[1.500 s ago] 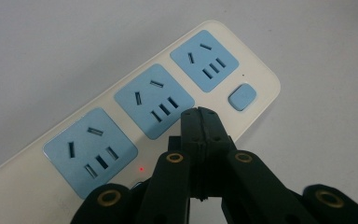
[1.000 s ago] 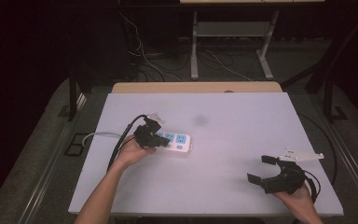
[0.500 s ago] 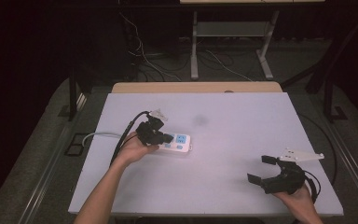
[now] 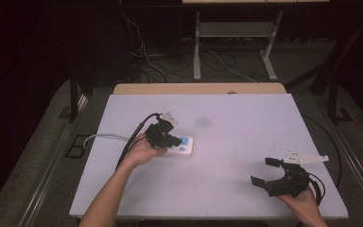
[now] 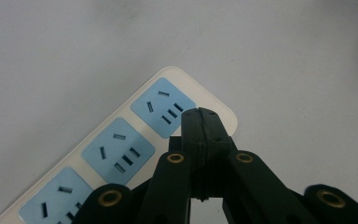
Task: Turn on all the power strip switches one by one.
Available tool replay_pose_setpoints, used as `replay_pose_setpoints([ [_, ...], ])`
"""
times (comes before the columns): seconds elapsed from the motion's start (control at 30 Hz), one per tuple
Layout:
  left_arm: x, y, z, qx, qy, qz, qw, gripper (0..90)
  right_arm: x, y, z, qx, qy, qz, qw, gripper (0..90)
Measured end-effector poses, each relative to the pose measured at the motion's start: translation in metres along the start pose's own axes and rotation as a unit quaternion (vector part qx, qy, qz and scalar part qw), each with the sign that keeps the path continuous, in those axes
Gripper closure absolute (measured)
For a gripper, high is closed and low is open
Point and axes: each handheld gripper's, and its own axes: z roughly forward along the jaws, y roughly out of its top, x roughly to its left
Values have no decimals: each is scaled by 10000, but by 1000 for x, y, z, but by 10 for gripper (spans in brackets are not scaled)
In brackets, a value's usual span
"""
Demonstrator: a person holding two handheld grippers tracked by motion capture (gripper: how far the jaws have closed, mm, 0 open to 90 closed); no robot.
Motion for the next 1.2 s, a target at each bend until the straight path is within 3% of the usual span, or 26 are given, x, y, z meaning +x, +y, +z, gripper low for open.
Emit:
replay_pose_setpoints([
  [0.73, -4, 0, 19, 112, -91, 4, 9999, 894, 0, 0, 1, 51, 28, -16, 10000, 6],
  [1.2, -2, -3, 21, 90, -137, 21, 9999, 894, 0, 0, 1, 57, 25, -20, 10000, 6],
])
